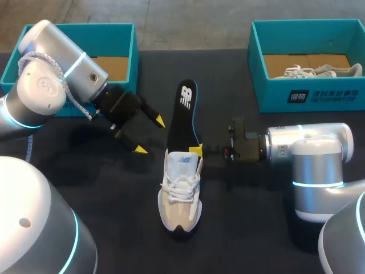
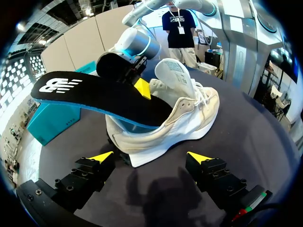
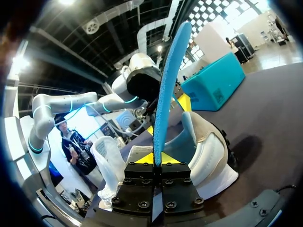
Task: Take the shoe out of the shoebox, open the shoe tongue, remove and reinsert the insole, then place the shoe into the shoebox
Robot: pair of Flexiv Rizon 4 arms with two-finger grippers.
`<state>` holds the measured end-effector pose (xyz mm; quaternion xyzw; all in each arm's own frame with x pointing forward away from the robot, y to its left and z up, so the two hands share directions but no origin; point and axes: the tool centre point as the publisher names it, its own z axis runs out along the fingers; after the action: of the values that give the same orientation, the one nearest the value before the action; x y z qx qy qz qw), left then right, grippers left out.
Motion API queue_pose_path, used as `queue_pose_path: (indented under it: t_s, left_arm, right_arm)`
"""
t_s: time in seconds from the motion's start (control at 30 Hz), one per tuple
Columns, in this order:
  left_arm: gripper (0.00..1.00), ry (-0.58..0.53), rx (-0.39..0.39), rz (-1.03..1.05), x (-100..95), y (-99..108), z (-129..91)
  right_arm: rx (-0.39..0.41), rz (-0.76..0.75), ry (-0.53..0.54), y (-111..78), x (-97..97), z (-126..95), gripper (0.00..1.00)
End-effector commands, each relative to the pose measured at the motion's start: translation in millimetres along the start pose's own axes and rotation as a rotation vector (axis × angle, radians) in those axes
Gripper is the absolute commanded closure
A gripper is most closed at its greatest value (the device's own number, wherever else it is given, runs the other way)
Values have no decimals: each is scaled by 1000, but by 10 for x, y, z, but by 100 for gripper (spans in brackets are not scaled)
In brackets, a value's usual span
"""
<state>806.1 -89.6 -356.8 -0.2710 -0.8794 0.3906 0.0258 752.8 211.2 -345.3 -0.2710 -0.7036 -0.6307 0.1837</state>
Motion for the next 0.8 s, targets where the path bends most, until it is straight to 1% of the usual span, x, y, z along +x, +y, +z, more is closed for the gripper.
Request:
queue_pose_path:
  t_s: [0.03,0.17,0.2,0.47,0.57,0.67,0.8]
  left_arm:
    - [0,1,-4,0,5,-2,1]
    - [0,1,-4,0,5,-2,1]
    - [0,1,-4,0,5,-2,1]
    - [0,1,-4,0,5,-2,1]
    - [0,1,-4,0,5,-2,1]
    - [0,1,-4,0,5,-2,1]
    - [0,1,-4,0,5,-2,1]
  right_arm:
    - [0,-1,-3,3,7,28,100]
    - [-1,-1,-2,6,7,32,100]
    - [-2,-1,-3,7,7,32,98]
    - [-12,-6,-9,25,27,23,100]
    - [-15,-11,-9,39,40,25,95]
    - [-16,-14,-10,56,48,26,84]
    - [-19,-16,-21,80,58,37,78]
